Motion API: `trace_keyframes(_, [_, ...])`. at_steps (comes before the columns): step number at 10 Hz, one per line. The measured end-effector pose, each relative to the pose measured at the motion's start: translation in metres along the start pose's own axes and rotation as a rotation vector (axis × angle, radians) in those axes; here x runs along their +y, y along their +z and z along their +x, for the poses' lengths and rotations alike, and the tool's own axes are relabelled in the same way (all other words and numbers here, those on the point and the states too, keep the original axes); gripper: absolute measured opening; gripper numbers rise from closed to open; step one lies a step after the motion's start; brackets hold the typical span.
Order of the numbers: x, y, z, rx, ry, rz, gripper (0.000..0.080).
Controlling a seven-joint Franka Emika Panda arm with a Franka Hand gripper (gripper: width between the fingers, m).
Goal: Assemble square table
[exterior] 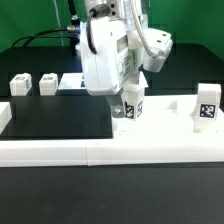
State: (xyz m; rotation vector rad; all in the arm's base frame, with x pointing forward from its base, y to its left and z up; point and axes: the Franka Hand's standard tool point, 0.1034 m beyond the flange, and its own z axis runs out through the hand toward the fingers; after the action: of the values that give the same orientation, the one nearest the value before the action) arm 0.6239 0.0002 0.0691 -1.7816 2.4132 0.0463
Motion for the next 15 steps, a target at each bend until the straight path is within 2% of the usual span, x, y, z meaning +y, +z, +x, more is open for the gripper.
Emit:
trace_keyframes(1, [0.000,0.001,0.000,-0.001,0.001,0.006,0.0648])
trace_keyframes(2, [0.001,0.001,-0.004,0.006,-0.235,0.001,0.0649])
trace_keyframes(4, [0.005,0.002,-0.011,-0.008,-0.484,-0.022,0.0649])
trace_keyframes(8, [0.006,0.002,-0.011,-0.007,-0.569,-0.027,0.0649])
trace_keyframes(9, [0.009,0.004,-0.013,-0.004,-0.862,-0.067,0.0649])
trace_keyframes(10, [0.007,0.004,-0.014,-0.010,-0.974,-0.075,0.0649])
trace_keyframes(13, [0.007,0.005,-0.015,-0.011,-0.959,-0.074,0.0619])
trace_keyframes(15, [0.011,0.007,-0.011,-0.013,-0.914,-0.089,0.0284])
